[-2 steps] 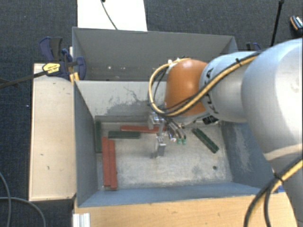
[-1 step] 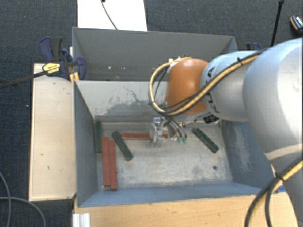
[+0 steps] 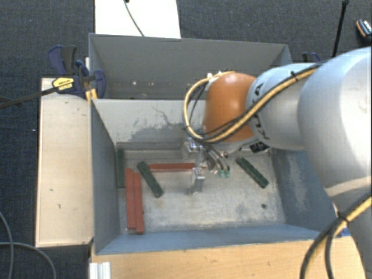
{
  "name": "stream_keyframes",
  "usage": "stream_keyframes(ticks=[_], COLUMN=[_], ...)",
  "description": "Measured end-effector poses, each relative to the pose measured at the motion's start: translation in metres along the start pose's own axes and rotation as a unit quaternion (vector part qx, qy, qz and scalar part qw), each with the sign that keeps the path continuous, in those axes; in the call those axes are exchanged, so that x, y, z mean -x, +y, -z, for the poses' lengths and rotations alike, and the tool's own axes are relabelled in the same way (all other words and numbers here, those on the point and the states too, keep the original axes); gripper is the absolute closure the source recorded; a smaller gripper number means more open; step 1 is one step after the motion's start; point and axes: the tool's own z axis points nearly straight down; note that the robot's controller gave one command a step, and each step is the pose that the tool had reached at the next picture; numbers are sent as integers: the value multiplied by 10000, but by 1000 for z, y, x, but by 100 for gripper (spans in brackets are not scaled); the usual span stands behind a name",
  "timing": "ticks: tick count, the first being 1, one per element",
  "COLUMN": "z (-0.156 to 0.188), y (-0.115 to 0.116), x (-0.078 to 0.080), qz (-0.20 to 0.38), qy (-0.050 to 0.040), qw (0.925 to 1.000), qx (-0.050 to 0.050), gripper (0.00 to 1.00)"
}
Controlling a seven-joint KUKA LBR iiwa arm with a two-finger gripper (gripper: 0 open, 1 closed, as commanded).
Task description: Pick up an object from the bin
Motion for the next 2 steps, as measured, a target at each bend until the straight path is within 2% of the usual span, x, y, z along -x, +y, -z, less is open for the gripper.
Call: stream_keyframes(ticks=[1, 2], z=[0, 156], y=[0, 1], x=[0, 0], qz=[6, -17], qy=[0, -26], qw=[10000, 10000], qx=[-2, 4], gripper=[100, 100])
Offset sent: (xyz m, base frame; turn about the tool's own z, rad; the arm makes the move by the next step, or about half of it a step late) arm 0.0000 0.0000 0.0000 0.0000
